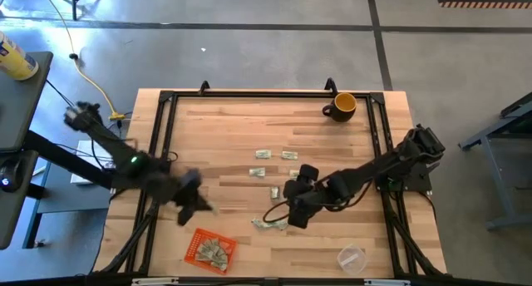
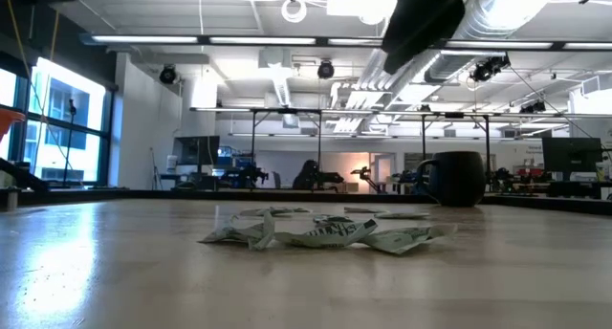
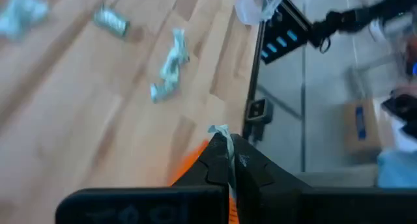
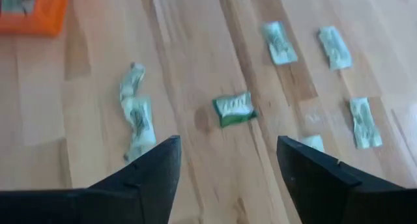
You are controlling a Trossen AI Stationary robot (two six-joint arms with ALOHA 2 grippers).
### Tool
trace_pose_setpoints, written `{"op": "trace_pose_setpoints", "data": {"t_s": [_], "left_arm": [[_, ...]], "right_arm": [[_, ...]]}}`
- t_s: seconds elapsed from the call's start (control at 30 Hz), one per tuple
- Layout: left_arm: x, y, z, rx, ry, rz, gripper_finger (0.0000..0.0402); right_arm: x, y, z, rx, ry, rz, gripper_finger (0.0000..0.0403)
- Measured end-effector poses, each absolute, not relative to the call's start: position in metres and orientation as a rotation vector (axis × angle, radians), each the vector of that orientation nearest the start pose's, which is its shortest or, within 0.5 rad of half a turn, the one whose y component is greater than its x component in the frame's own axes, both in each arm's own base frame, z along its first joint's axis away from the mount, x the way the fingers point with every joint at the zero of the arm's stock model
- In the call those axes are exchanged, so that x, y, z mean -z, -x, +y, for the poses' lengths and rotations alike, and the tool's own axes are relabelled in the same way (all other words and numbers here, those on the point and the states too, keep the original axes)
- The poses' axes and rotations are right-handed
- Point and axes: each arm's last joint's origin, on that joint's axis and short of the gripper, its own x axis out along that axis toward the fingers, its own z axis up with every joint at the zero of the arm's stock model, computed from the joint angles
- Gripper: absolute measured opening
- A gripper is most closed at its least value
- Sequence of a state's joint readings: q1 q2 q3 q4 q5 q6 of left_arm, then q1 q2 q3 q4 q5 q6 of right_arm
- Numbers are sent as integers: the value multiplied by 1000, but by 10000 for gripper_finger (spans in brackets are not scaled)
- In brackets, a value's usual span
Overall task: Pick and place items into bin
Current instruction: Put the white stevia packet into the orange bin
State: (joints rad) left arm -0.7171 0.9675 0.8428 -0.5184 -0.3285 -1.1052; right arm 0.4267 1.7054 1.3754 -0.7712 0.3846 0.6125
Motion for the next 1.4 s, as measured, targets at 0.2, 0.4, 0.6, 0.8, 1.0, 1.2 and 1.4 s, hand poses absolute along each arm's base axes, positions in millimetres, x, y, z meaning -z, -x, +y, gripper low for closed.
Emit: {"op": "trace_pose_setpoints", "data": {"t_s": [0.2, 0.4, 0.6, 0.8, 1.0, 1.2, 1.4], "left_arm": [[-263, -127, -177, -51, 885, 769, 36], [-224, -134, -210, -149, 917, 865, 49], [-198, -147, -236, -112, 959, 936, 44], [-196, -150, -233, -193, 1012, 869, 105], [-199, -157, -229, -168, 1076, 1008, 205], [-222, -155, -210, -94, 995, 962, 258], [-245, -136, -175, -187, 894, 857, 245]], "right_arm": [[-256, -324, 122, 283, -98, 1017, 239], [-256, -328, 109, 289, -74, 1023, 239], [-256, -332, 99, 263, -86, 1045, 239], [-255, -332, 95, 195, -79, 1096, 239], [-244, -326, 90, 177, -19, 1173, 239], [-205, -317, 67, 129, -34, 1288, 239], [-165, -310, 41, 117, -52, 1259, 239]]}}
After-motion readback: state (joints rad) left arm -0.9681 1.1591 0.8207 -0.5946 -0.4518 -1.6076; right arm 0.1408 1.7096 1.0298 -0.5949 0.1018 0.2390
